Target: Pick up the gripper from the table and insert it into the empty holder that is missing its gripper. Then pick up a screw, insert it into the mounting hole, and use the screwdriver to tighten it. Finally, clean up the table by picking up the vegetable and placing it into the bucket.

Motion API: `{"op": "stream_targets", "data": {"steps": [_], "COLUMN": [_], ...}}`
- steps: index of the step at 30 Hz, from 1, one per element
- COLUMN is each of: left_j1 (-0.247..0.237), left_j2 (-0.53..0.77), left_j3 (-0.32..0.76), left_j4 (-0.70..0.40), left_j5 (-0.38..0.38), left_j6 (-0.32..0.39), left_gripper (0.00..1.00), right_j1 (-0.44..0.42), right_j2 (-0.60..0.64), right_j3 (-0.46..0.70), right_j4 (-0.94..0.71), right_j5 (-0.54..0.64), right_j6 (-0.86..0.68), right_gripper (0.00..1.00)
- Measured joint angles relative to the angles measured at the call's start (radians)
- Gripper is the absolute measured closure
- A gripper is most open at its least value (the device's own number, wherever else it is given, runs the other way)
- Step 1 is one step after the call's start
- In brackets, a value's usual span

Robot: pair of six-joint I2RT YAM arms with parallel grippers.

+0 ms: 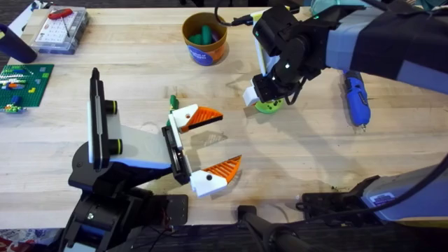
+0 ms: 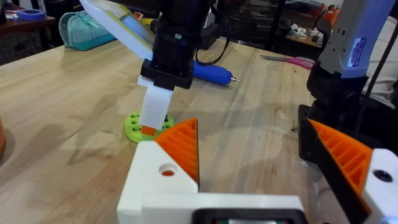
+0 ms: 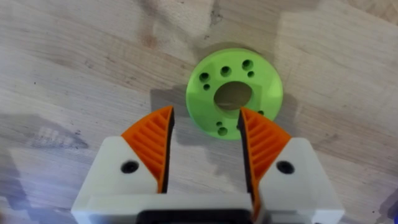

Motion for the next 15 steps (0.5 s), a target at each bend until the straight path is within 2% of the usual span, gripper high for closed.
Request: {"op": "stream_targets", "data": {"steps": [10,15], "left_j1": [0.000,0.000], "left_j2": [0.000,0.000], "left_j3": [0.000,0.000], "left_j4": [-0.010,-0.010], "left_j5": [0.000,0.000], "left_j6": [0.000,0.000], "left_gripper": [0.010,0.010], "right_j1": [0.000,0.000], "right_j2": [0.000,-0.001], "right_j3": [0.002,0.039], "right_j4": [-0.006,-0.085], "right_j5": [0.000,0.014], "right_j6": [0.000,-0.012], "right_gripper": [0.402,0.402]}}
